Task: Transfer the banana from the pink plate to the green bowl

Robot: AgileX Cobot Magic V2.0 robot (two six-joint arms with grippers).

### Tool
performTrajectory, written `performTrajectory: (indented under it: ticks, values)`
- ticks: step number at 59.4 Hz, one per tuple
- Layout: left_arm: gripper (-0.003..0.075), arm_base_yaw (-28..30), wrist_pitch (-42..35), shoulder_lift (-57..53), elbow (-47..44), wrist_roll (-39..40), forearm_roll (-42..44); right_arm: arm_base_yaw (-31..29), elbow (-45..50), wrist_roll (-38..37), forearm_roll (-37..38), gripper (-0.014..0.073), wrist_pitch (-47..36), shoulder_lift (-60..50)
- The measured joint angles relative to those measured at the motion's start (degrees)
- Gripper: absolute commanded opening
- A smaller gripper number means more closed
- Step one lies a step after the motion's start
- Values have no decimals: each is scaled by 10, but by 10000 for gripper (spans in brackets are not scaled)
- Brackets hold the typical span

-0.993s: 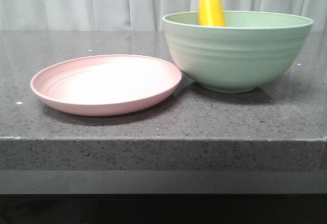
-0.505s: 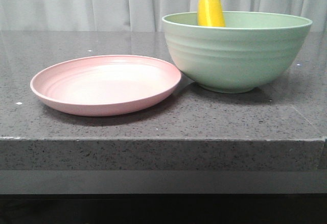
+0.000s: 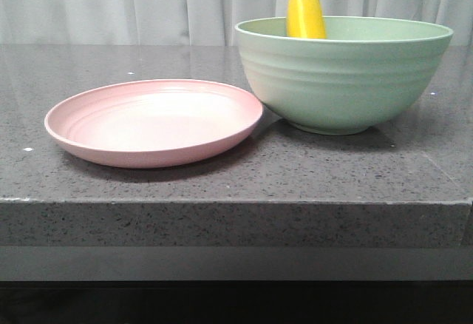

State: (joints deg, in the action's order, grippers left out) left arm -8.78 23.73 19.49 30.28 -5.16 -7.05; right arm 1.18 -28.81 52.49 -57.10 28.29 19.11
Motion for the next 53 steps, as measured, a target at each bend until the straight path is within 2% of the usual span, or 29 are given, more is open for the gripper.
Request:
performTrajectory:
  ticks: [33, 53]
  values:
    - [-20, 2, 0, -21, -17, 0, 10, 0, 0, 0, 0, -79, 0, 0]
    - [-20, 57, -3, -198, -173, 0, 17, 0, 0, 0, -1, -79, 0, 0]
